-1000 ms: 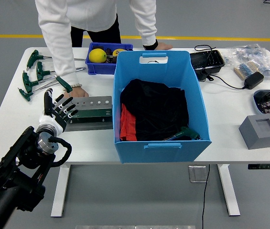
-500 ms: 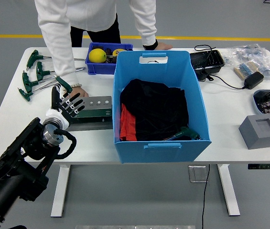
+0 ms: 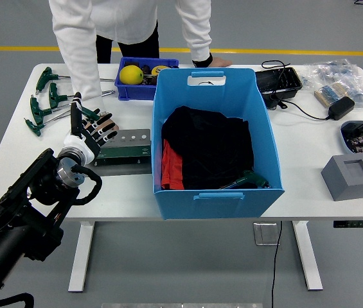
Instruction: Lift tool from toolbox,place it in box,lift tool from toolbox,place it in box
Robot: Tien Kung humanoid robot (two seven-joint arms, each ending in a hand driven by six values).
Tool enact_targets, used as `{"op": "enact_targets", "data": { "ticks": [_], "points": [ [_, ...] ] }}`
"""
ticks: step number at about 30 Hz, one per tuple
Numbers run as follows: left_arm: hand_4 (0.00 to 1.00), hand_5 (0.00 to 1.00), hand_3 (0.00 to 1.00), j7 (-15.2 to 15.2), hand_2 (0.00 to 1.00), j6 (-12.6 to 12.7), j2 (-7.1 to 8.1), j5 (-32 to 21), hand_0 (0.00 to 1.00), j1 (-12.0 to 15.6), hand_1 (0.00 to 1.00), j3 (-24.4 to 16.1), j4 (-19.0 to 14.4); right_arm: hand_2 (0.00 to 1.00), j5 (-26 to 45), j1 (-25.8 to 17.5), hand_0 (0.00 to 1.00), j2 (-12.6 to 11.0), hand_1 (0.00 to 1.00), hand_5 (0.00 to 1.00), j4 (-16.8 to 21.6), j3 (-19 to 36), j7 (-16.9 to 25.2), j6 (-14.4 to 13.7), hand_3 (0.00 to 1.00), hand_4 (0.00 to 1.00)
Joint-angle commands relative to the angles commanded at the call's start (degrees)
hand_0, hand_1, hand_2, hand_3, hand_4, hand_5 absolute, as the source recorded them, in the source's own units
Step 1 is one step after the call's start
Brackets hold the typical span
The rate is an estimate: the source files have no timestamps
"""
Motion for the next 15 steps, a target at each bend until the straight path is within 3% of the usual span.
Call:
{"op": "enact_targets", "data": {
  "ticks": [1,2,7,8,13,14,15],
  "points": [
    [0.998,0.858,0.769,0.26,0.518,0.06,0.01,0.75,0.274,-0.01,0.381,-0.02,0.05,0.729,0.03,0.01,0.683,0.0,0.664,0.691,0.0,-0.04,0.01,0.0,0.571,0.769],
    [0.998,0.563,0.66,0.41,0.469,0.34,0.02,1.26,0.26,-0.01,0.343,-0.05,0.11,0.729,0.07,0.02,0.682,0.01,0.664,0.692,0.0,-0.05,0.02,0.0,0.571,0.769],
    [0.998,0.563,0.66,0.2,0.469,2.56,0.2,1.31,0.26,-0.36,0.343,-0.06,0.53,0.729,0.32,0.07,0.682,0.03,0.664,0.692,0.0,-0.15,0.08,-0.01,0.571,0.769],
    [0.998,0.34,0.477,0.08,0.421,2.95,0.23,1.06,0.247,-0.47,0.31,-0.02,0.58,0.729,0.32,0.1,0.682,0.02,0.664,0.692,0.0,-0.16,0.07,-0.01,0.571,0.769],
    [0.998,0.34,0.477,-0.85,0.421,3.67,0.29,-0.34,0.247,-0.84,0.31,0.34,0.49,0.729,0.56,0.12,0.682,0.03,0.664,0.692,0.0,-0.4,0.12,0.0,0.571,0.769],
    [0.917,0.292,0.458,-0.94,0.406,3.67,0.37,-0.76,0.226,-0.89,0.296,0.5,0.33,0.729,0.7,0.13,0.682,0.01,0.664,0.693,0.0,-0.56,0.15,0.02,0.571,0.77],
    [0.917,0.292,0.458,-0.94,0.406,3.67,0.48,-0.99,0.226,-0.94,0.296,0.65,0.09,0.729,0.79,0.14,0.682,-0.02,0.664,0.693,0.0,-0.64,0.18,0.04,0.571,0.77]
  ]
}}
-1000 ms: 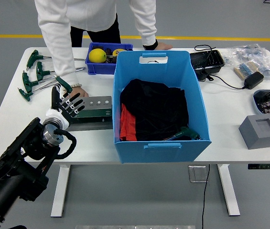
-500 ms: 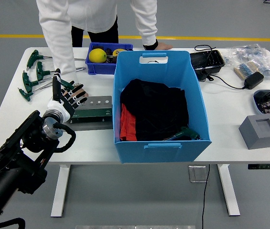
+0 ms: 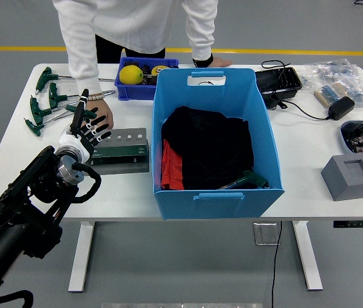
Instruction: Lift tool from toolbox,place it in box,lift tool from toolbox,place it in box
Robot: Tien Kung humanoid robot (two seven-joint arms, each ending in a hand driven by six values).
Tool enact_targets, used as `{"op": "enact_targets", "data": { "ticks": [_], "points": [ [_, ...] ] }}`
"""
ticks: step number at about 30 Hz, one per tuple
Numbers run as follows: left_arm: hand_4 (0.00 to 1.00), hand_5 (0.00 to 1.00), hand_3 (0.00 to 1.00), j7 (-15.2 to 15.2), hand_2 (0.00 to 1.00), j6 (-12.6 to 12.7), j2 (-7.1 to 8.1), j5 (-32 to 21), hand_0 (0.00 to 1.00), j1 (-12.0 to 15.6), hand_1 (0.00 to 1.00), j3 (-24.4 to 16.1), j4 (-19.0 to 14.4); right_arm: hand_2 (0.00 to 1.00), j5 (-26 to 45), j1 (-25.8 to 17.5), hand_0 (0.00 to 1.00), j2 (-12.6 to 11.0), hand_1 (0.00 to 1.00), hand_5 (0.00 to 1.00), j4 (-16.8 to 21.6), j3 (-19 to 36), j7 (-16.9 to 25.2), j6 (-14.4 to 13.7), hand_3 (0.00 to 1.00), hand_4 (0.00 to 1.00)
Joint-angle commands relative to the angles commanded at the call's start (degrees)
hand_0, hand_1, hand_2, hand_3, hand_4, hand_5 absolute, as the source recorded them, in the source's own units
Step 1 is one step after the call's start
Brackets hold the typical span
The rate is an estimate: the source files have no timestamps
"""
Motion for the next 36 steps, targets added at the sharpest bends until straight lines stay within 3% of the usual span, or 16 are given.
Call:
{"op": "enact_targets", "data": {
  "ticks": [13,27,34,35,36],
  "points": [
    [0.835,0.284,0.454,1.42,0.379,0.0,1.77,-0.08,0.21,-0.04,0.271,0.07,-5.01,0.729,1.04,0.0,0.682,-0.14,0.663,0.697,0.0,-0.63,0.27,0.08,0.572,0.771],
    [0.791,0.329,0.437,5.7,0.329,-0.69,4.75,2.64,0.211,1.06,0.198,-0.7,-15.13,0.729,0.45,-0.32,0.682,-0.02,0.664,0.698,0.0,-0.02,0.13,0.06,0.572,0.771],
    [0.765,0.337,0.428,7.14,0.307,-0.77,5.72,2.89,0.21,0.37,0.188,-0.24,-16.7,0.729,-0.02,-0.57,0.681,0.04,0.664,0.698,0.0,0.27,0.01,0.03,0.572,0.771],
    [0.692,0.328,0.421,7.22,0.301,-0.76,5.78,2.89,0.209,0.3,0.181,-0.25,-16.8,0.728,-0.01,-0.59,0.682,0.04,0.664,0.698,0.0,0.25,0.01,0.02,0.572,0.771],
    [0.692,0.328,0.421,7.28,0.301,-0.81,5.82,2.82,0.209,0.24,0.181,-0.26,-17.0,0.728,-0.01,-0.63,0.682,0.05,0.664,0.698,0.0,0.27,0.0,0.0,0.572,0.771]
  ]
}}
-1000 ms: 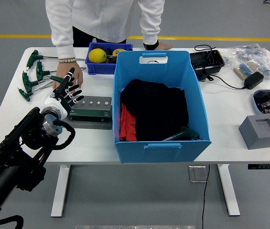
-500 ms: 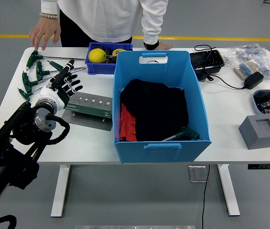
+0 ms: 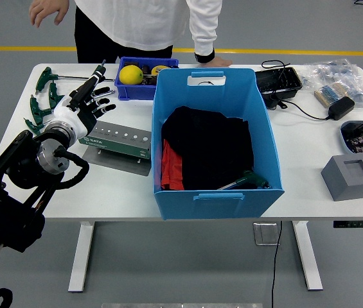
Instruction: Lift tool from toolbox,place it in box,lift tool from toolbox,place it in box
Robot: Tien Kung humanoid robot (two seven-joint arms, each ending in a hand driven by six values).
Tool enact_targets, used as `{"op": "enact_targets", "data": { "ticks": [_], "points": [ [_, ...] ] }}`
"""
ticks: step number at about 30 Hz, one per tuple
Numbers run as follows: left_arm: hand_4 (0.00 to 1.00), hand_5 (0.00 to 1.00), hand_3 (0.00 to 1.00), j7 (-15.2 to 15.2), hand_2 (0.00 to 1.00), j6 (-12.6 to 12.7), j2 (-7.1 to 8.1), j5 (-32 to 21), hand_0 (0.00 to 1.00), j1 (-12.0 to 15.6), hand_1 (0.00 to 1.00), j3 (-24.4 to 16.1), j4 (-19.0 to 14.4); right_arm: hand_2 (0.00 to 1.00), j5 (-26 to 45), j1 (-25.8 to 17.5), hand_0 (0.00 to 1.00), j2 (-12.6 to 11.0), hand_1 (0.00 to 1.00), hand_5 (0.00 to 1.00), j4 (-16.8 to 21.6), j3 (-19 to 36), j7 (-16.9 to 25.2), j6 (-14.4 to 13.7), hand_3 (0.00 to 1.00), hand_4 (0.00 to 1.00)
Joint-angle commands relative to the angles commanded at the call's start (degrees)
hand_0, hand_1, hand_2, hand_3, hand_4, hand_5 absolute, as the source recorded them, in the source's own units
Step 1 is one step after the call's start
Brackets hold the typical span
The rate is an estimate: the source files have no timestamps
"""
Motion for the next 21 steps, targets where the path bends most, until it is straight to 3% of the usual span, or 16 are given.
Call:
{"op": "enact_targets", "data": {
  "ticks": [4,5,21],
  "points": [
    [0.692,0.328,0.421,0.34,0.301,-0.56,0.07,-0.15,0.209,-0.21,0.181,0.15,-1.09,0.728,-0.02,-0.13,0.682,0.04,0.664,0.698,0.0,0.07,-0.01,-0.05,0.572,0.771],
    [0.699,0.244,0.42,0.44,0.302,-0.78,0.09,-0.19,0.205,-0.29,0.183,0.23,-1.33,0.729,-0.06,-0.14,0.682,0.05,0.664,0.698,0.0,0.09,-0.02,-0.06,0.572,0.771],
    [0.703,0.23,0.421,-0.66,0.293,-1.28,-0.94,-2.16,0.205,-2.96,0.176,2.75,-2.25,0.728,0.38,0.01,0.683,-0.1,0.663,0.699,0.0,-0.61,0.06,0.07,0.572,0.771]
  ]
}}
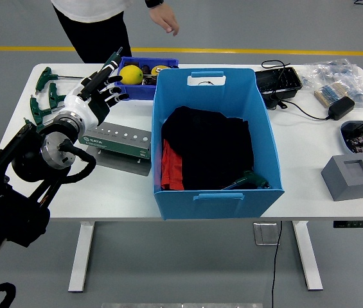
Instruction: Lift tool from toolbox,place it in box,lift tool from toolbox,place it in box
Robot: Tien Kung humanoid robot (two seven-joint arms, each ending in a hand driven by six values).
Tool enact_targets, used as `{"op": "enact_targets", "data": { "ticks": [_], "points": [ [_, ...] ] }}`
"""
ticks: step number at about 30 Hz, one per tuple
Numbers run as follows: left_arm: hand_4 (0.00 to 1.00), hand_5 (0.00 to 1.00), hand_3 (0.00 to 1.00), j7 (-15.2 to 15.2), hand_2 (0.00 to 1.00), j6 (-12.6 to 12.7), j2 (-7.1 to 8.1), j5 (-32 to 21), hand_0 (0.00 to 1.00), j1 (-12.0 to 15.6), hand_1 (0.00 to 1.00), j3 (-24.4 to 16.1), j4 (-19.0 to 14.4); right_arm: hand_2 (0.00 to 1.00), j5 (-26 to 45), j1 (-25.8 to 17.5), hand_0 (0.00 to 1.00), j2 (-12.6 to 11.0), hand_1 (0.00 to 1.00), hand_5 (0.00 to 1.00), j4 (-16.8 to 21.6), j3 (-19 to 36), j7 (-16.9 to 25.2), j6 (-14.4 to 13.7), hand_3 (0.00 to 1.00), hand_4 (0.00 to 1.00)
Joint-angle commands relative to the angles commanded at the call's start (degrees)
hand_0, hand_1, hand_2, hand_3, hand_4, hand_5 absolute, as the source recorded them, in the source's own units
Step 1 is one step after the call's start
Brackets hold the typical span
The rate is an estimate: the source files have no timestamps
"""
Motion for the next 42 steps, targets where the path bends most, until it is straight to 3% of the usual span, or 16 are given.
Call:
{"op": "enact_targets", "data": {
  "ticks": [4,13,18,23,29,31,35,42],
  "points": [
    [0.698,0.19,0.418,-0.57,0.286,-0.16,-0.6,-0.52,0.203,-1.24,0.172,3.36,-0.08,0.728,0.39,0.23,0.682,-0.09,0.663,0.697,0.0,-0.34,0.07,0.04,0.571,0.77],
    [0.682,0.154,0.423,-0.62,0.284,-3.39,-3.21,-0.86,0.201,-3.93,0.17,13.33,-1.12,0.728,0.9,0.62,0.682,-0.23,0.663,0.697,0.0,-0.96,0.14,0.07,0.571,0.77],
    [0.687,0.14,0.424,-0.9,0.284,-5.41,-5.08,2.57,0.202,-7.26,0.17,19.62,1.08,0.728,1.68,0.82,0.682,-0.44,0.664,0.697,0.0,-1.79,0.29,0.14,0.571,0.77],
    [0.692,0.128,0.43,-1.9,0.286,-6.82,-7.72,9.18,0.202,-11.05,0.171,25.78,7.77,0.728,1.6,1.2,0.682,-0.71,0.663,0.697,0.03,-2.34,0.2,0.2,0.571,0.77],
    [0.688,0.125,0.434,-6.1,0.288,-7.74,-7.89,19.52,0.203,-15.43,0.171,33.07,19.36,0.728,1.76,1.47,0.682,-0.86,0.663,0.697,0.08,-2.36,0.18,0.13,0.571,0.77],
    [0.688,0.125,0.434,-6.38,0.288,-7.24,-7.89,24.74,0.203,-17.09,0.171,35.5,23.86,0.728,1.56,1.67,0.682,-0.95,0.663,0.697,0.12,-2.33,0.12,0.12,0.571,0.77],
    [0.665,0.135,0.469,-5.83,0.298,-6.78,-7.89,34.05,0.206,-19.42,0.174,38.0,29.74,0.728,1.38,1.89,0.682,-1.09,0.664,0.696,0.15,-2.39,0.12,0.16,0.571,0.771],
    [0.636,0.175,0.504,-3.47,0.326,-7.34,-7.89,50.81,0.212,-21.48,0.191,41.52,29.73,0.727,0.98,1.75,0.682,-1.2,0.664,0.695,0.09,-2.09,0.1,0.19,0.572,0.771]
  ]
}}
